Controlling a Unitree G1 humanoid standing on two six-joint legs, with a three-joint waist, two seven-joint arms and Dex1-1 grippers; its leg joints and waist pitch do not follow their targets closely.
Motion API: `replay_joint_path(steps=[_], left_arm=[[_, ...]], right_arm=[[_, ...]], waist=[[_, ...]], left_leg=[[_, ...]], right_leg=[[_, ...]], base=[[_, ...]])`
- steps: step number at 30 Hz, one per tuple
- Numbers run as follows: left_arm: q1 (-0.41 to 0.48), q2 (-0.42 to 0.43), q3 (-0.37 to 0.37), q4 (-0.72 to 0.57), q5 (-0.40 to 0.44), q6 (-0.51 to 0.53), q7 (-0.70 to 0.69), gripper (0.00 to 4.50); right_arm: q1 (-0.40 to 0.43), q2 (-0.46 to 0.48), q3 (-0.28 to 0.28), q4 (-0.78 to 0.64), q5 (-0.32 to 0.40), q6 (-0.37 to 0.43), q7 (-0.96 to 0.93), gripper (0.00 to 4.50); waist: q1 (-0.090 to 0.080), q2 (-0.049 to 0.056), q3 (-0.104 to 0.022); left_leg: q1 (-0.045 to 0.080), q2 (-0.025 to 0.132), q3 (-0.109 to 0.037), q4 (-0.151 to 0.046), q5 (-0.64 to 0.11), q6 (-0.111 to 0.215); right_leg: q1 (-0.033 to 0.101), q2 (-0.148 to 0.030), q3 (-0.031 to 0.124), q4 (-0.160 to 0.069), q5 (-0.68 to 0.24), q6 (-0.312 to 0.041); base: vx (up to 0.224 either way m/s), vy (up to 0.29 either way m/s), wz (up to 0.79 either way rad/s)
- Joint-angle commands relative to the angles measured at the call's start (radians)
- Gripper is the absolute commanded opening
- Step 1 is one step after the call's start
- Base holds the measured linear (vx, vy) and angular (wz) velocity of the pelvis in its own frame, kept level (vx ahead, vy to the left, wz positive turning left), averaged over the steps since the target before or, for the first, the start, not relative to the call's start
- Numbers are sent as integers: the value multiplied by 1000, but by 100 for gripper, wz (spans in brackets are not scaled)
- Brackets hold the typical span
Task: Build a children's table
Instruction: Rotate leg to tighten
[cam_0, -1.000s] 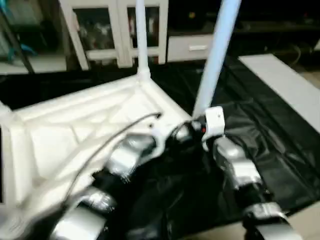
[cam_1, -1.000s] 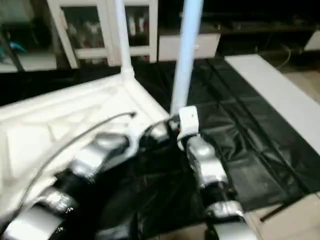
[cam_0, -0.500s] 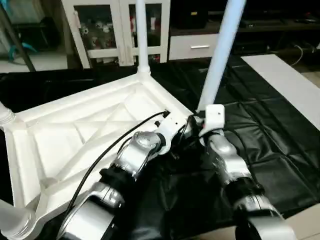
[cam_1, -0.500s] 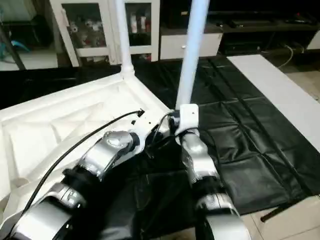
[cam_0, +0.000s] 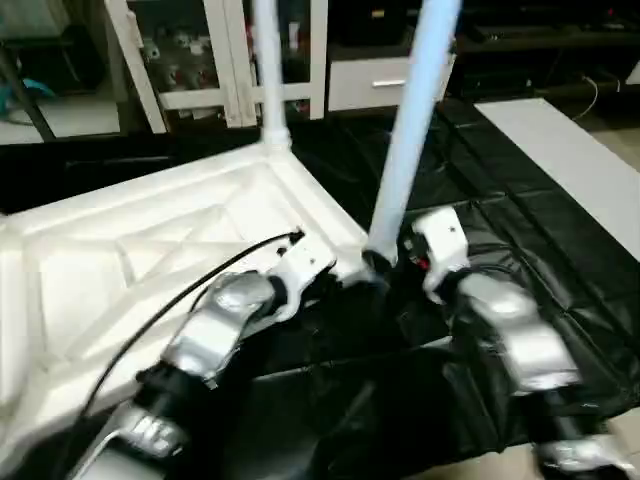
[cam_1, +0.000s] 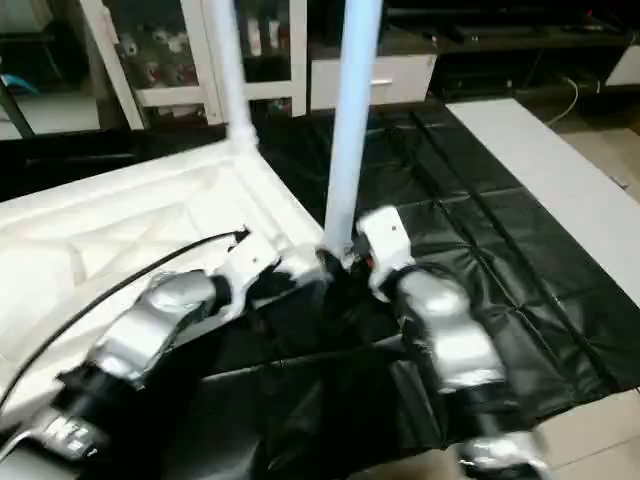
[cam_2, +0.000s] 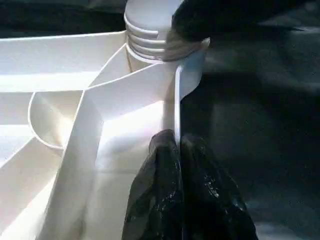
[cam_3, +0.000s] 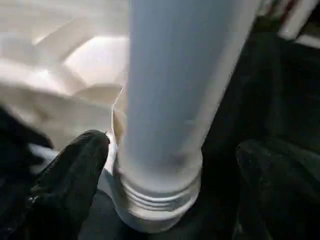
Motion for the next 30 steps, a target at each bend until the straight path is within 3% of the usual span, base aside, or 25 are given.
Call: replay_joint_path(steps=[1,4,5,6,7,11,17,18,20,30], left_arm=[[36,21,-45,-41,-16,2,-82,0],[62,63,-63,-102,-48,-22,-180,0],[64,68,-65,-110,-54,-18,-193,0],[61,74,-69,-121,-61,-13,-206,0],[60,75,-69,-123,-62,-12,-209,0],[54,76,-71,-131,-67,-13,-224,0],[59,81,-63,-132,-68,-15,-231,0],[59,82,-62,-130,-65,-16,-231,0],[52,82,-64,-121,-61,-18,-233,0],[57,90,-69,-126,-62,-17,-242,0]], right_arm=[[23,-60,39,-68,43,35,134,448],[51,-159,78,-137,96,46,327,448],[52,-169,78,-141,105,48,351,448],[46,-179,77,-131,108,42,380,448],[43,-181,76,-128,109,40,387,448],[18,-195,87,-65,104,3,451,448],[5,-172,91,-18,103,-5,445,448],[5,-168,90,-11,99,-9,449,432],[3,-162,91,4,83,-19,452,415],[-1,-156,93,44,74,-49,445,336]], waist=[[2,-17,-60],[13,-16,-59],[12,-17,-58],[14,-7,-57],[11,-13,-57],[12,-13,-58],[16,-15,-62],[17,-9,-62],[17,-13,-64],[20,-7,-64]], left_leg=[[12,49,-16,-73,-204,84],[16,55,-17,-74,-207,81],[11,53,-17,-75,-193,87],[14,52,-17,-75,-194,86],[13,51,-15,-74,-204,83],[16,52,-16,-74,-217,63],[14,49,-15,-69,-169,76],[14,49,-16,-69,-166,76],[14,49,-16,-68,-156,79],[16,49,-17,-68,-163,78]], right_leg=[[47,-28,28,-56,-239,-237],[48,-30,30,-53,-232,-227],[49,-29,30,-51,-214,-233],[46,-29,31,-52,-215,-237],[45,-28,30,-55,-224,-240],[43,-28,30,-54,-241,-245],[48,-29,31,-49,-195,-254],[49,-30,31,-48,-192,-255],[51,-29,30,-46,-176,-259],[52,-27,28,-44,-166,-269]], base=[[0,0,0],[0,0,0],[0,0,0],[0,0,0],[0,0,0],[0,0,0],[0,0,0],[0,0,0],[0,0,0],[0,0,0]])
